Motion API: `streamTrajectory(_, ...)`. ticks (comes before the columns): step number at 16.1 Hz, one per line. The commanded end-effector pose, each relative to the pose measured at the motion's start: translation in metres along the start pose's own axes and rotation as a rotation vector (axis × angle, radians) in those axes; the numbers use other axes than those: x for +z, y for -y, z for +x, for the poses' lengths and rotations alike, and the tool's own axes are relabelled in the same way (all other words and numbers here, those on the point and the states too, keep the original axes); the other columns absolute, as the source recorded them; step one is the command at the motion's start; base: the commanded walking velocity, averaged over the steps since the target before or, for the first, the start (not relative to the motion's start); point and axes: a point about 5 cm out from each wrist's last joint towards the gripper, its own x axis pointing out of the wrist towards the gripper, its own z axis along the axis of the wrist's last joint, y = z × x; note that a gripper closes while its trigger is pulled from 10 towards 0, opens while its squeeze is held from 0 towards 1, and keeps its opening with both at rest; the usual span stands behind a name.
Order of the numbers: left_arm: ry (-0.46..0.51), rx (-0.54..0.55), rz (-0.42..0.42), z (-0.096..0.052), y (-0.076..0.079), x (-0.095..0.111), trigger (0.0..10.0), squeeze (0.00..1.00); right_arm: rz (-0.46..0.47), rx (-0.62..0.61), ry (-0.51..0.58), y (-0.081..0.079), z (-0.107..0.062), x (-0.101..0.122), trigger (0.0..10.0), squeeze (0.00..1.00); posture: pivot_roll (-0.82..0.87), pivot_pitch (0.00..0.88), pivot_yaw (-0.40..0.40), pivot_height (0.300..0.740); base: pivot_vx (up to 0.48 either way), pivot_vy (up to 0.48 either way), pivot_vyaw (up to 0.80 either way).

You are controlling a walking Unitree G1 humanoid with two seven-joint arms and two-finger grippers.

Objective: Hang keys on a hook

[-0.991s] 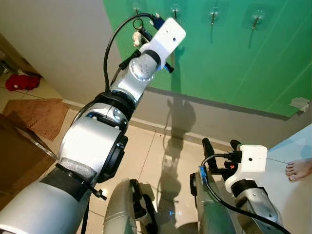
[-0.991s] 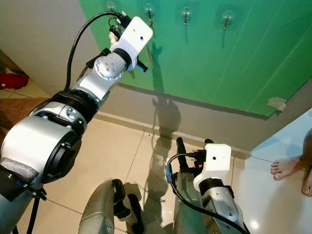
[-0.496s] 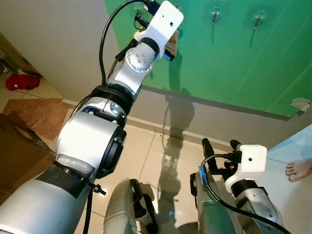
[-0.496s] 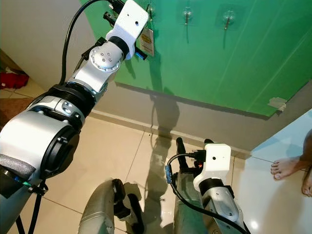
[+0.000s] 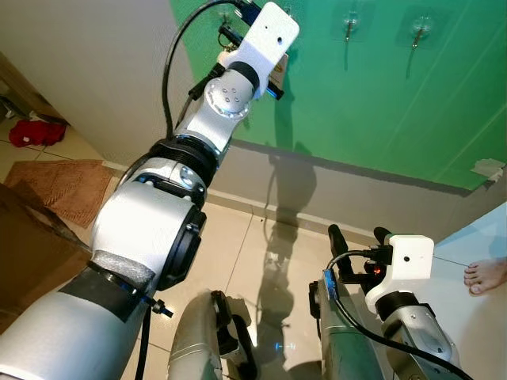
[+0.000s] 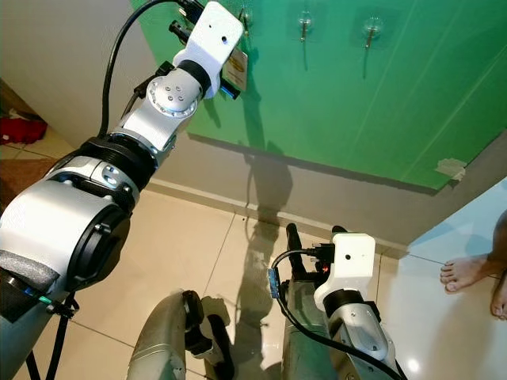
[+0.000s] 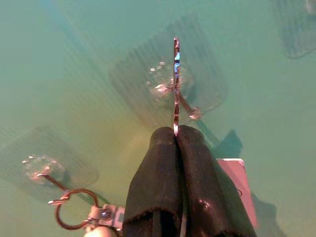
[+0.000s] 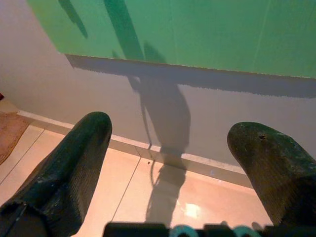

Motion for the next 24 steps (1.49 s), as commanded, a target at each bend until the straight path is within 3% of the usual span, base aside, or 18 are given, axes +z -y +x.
streamTrajectory(1, 0.005, -0.017, 0.016, 0.002, 0.000, 0.006, 0.0, 0.00, 0.005, -0.003, -0.008, 0.000, -0.003, 0.000, 10.0, 0.00, -0.46, 0.225, 0.138, 0.634, 0.000, 0.000, 0.00)
streamTrajectory(19, -0.034, -0.095, 0.036, -0.005, 0.022, -0.014, 0.0, 0.00, 0.007, -0.005, -0.014, -0.001, -0.006, 0.000, 10.0, 0.00, -0.46, 0.240, 0.133, 0.634, 0.000, 0.000, 0.00)
streamTrajectory(24, 0.006, -0.052, -0.009, -0.003, 0.011, -0.006, 0.0, 0.00, 0.010, -0.006, -0.017, -0.001, -0.007, 0.000, 10.0, 0.00, -0.46, 0.244, 0.134, 0.634, 0.000, 0.000, 0.00)
